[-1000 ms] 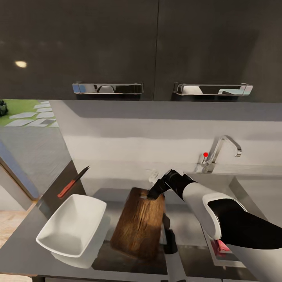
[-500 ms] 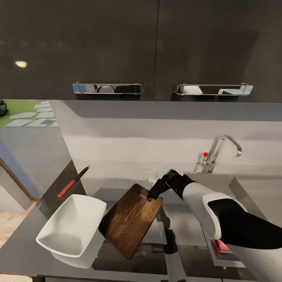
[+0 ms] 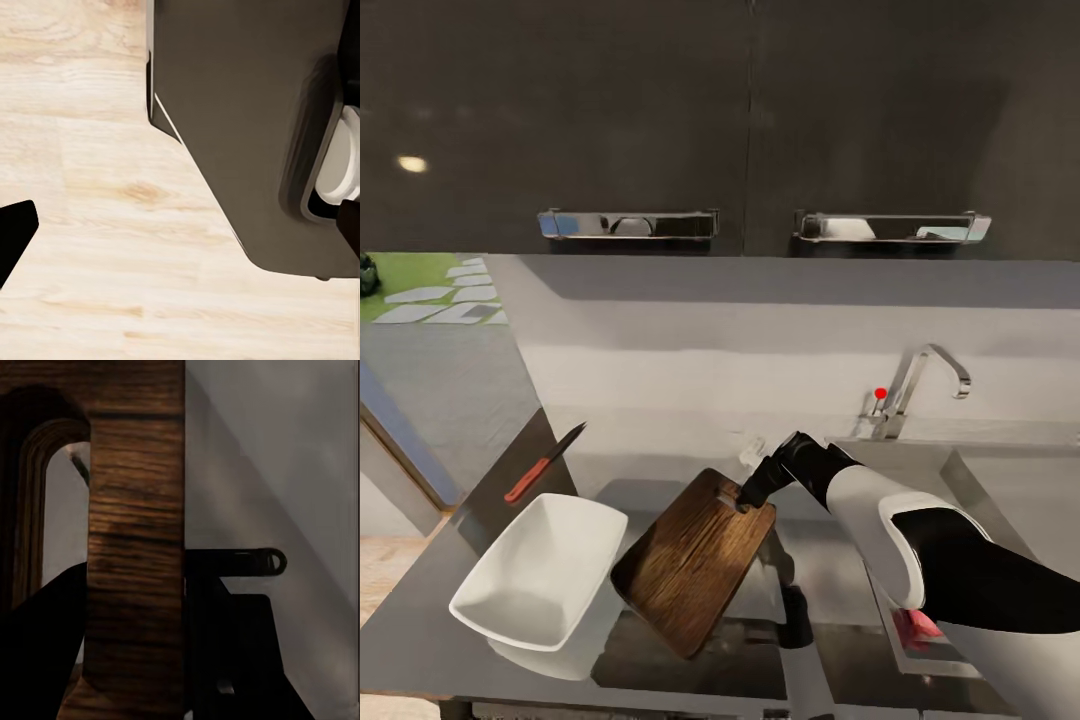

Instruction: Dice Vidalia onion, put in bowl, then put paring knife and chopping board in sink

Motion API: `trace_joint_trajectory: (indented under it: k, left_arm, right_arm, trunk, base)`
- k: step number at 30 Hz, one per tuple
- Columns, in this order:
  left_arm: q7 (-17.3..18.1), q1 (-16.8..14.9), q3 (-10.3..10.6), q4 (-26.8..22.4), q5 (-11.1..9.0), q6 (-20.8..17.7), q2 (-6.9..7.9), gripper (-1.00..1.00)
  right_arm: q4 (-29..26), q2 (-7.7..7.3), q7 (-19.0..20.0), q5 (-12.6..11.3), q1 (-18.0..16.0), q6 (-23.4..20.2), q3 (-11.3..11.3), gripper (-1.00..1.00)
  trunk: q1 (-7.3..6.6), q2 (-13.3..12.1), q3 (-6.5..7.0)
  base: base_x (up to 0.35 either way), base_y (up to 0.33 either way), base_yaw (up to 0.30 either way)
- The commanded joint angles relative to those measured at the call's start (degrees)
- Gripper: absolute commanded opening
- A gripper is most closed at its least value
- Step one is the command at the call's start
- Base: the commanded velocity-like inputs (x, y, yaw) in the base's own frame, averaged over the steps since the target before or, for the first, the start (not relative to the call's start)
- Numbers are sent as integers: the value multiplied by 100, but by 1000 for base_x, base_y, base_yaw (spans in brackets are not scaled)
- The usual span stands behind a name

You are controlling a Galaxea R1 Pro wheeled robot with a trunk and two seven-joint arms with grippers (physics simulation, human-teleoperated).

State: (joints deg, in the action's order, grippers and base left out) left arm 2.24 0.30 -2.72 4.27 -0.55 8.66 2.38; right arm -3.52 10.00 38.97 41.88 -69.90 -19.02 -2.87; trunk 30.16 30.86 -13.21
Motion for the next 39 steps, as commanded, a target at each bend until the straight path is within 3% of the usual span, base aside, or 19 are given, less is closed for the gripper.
trace_joint_trajectory:
  k: [1,9,20,26,31,36,38,39]
  left_arm:
    - [23,-4,-27,12,-7,33,1,100]
    - [22,-4,-27,12,-7,32,5,100]
    - [20,-4,-29,0,11,42,16,100]
    - [16,-4,-41,-105,39,48,32,100]
    - [-9,-4,-37,-541,64,48,57,100]
    - [-18,-4,-36,-813,72,66,68,100]
    - [-20,-4,-31,-868,72,199,69,100]
    - [-21,-4,-22,-893,72,471,69,100]
  right_arm:
    - [-8,0,22,71,0,-37,-288,-100]
    - [-8,0,23,126,0,-41,-285,-100]
    - [-97,0,7,94,1,-175,-217,-100]
    - [-548,0,-282,80,2,-834,-207,-100]
    - [-923,0,-540,-80,0,-1190,175,-100]
    - [-1287,-113,-603,-106,1,-1576,348,-100]
    - [-1345,-146,-611,-108,1,-1654,471,-100]
    - [-1375,-167,-652,-109,2,-1699,684,-100]
  trunk:
    - [1,8,-9]
    - [1,8,-9]
    - [1,8,-9]
    - [1,8,-9]
    - [1,8,-9]
    - [1,8,-9]
    - [1,8,-9]
    - [1,8,-9]
  base:
    - [-115,-194,0]
    - [-103,-230,0]
    - [-9,-26,0]
    - [0,0,0]
    - [0,0,0]
    - [0,0,0]
    - [0,0,0]
    - [0,0,0]
